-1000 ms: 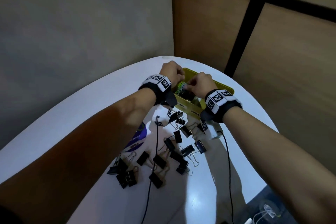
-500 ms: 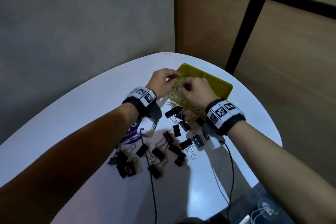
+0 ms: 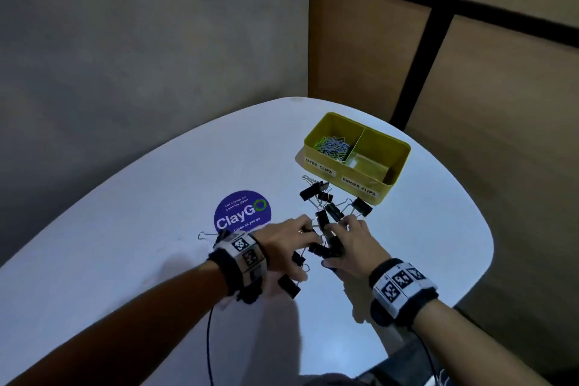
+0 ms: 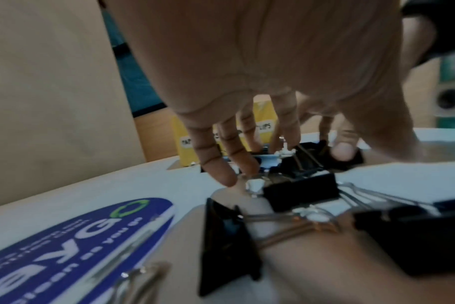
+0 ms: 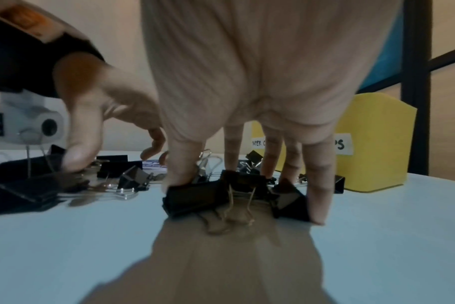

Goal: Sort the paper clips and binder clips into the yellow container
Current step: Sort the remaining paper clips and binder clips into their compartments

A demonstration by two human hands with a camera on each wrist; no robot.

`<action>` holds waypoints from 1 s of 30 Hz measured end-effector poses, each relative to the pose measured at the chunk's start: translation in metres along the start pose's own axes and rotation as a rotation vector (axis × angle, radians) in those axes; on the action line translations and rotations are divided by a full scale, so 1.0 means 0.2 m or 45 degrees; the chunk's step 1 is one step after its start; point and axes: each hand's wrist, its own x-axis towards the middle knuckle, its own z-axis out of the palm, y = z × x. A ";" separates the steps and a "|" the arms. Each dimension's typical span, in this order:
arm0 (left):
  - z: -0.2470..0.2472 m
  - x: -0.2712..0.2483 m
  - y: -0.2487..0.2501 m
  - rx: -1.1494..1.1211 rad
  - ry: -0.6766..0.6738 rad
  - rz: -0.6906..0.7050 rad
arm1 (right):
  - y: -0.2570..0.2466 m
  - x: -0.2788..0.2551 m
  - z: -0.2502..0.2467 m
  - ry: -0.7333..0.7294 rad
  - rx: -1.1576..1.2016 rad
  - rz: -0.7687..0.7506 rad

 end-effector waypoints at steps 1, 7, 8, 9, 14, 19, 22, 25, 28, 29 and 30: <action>0.03 0.01 0.02 0.048 0.009 -0.001 | 0.00 0.01 0.00 0.030 0.029 -0.009; 0.04 0.01 -0.05 0.117 0.103 -0.127 | -0.02 0.07 -0.01 0.102 0.121 -0.068; 0.03 0.01 -0.06 0.111 0.128 -0.138 | -0.03 0.08 -0.01 0.117 0.135 -0.055; 0.02 0.02 -0.07 0.088 0.157 -0.154 | -0.03 0.09 -0.02 0.127 0.150 -0.041; 0.00 0.06 -0.08 -0.033 0.233 -0.322 | -0.04 0.13 -0.04 0.143 0.202 -0.019; -0.03 0.14 -0.07 0.026 0.301 -0.476 | -0.06 0.16 -0.05 0.173 0.267 -0.052; -0.04 0.17 -0.09 -0.014 0.317 -0.507 | -0.06 0.17 -0.05 0.224 0.318 -0.060; -0.06 0.18 -0.12 -0.096 0.291 -0.518 | -0.05 0.17 -0.06 0.223 0.365 -0.062; -0.06 0.17 -0.15 -0.209 0.297 -0.558 | -0.03 0.17 -0.07 0.227 0.388 -0.104; -0.06 0.17 -0.16 -0.239 0.314 -0.578 | -0.03 0.17 -0.08 0.236 0.389 -0.126; -0.06 0.17 -0.16 -0.257 0.327 -0.590 | -0.03 0.17 -0.08 0.246 0.390 -0.148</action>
